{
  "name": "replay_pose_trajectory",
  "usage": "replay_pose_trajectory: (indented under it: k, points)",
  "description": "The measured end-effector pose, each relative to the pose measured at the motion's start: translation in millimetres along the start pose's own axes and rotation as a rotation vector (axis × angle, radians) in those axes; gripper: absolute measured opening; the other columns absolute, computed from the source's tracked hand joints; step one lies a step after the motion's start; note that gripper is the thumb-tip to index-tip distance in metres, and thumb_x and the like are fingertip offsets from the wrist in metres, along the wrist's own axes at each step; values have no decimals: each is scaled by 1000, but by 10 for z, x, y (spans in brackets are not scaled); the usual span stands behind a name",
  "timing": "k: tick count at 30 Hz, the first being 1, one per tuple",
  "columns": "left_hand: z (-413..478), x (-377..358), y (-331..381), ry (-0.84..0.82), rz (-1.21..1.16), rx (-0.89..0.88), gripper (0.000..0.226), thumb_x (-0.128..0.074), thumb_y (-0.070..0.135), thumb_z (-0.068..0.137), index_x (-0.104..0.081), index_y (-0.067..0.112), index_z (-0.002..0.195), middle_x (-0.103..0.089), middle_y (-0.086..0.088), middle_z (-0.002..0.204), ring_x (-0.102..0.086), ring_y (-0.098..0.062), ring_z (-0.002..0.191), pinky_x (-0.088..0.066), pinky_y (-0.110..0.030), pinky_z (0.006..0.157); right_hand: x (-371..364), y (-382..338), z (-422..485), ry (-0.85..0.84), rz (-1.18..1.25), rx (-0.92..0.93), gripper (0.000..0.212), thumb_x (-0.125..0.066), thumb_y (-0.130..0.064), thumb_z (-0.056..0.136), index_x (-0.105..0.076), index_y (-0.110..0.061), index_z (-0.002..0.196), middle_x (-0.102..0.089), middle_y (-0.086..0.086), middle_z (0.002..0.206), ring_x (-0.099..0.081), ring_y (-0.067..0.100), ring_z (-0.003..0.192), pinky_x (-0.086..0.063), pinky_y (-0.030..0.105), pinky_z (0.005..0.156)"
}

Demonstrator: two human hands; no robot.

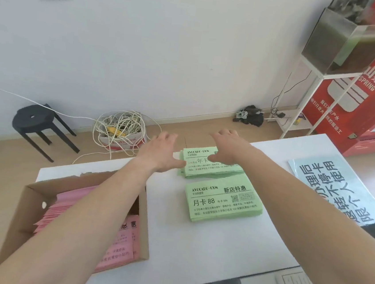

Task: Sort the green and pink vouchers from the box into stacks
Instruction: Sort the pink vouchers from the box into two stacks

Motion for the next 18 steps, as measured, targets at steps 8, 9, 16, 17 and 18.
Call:
replay_pose_trajectory:
  k: [8,9,16,17,18]
  points:
    - [-1354,131,-927,198,-155,196,54,-61,51,87,-54,28,136,-50,4,141,-50,-19,129,-47,-42,100,-121,-1497,-380,86,148,306,65,-62,-39,92,-39,-20,151,-42,11,150,-33,35,141,-37,46,111]
    - [-1506,104,-1051,207,-168,217,50,-61,49,89,-57,27,133,-51,4,139,-51,-19,127,-48,-42,100,-159,-1662,-437,94,163,333,63,-61,-38,92,-41,-22,150,-44,10,149,-35,34,140,-38,46,110]
    - [-2169,-303,-1790,118,-219,284,58,-71,44,81,-56,24,133,-55,2,131,-52,-21,122,-48,-44,99,-663,-2514,-749,53,128,429,64,-61,-43,89,-46,-23,147,-48,6,143,-40,27,134,-42,44,107]
    - [-2223,-370,-1874,101,-206,282,71,-74,48,77,-50,24,140,-53,1,136,-47,-23,128,-46,-46,103,-764,-2601,-770,31,101,429,69,-64,-47,86,-44,-23,148,-46,5,144,-39,26,134,-42,44,107]
    - [-2266,-434,-1959,91,-190,272,84,-76,50,72,-44,23,145,-48,-1,142,-42,-25,133,-43,-47,107,-863,-2683,-786,19,62,425,78,-67,-51,82,-41,-24,150,-43,4,146,-38,26,134,-42,44,107]
Point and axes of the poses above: each hand's wrist, its own z-axis towards the middle knuckle, its own x-axis out of the back of the hand, y = z × x, the point moved 4 cm from there along z, towards the middle knuckle
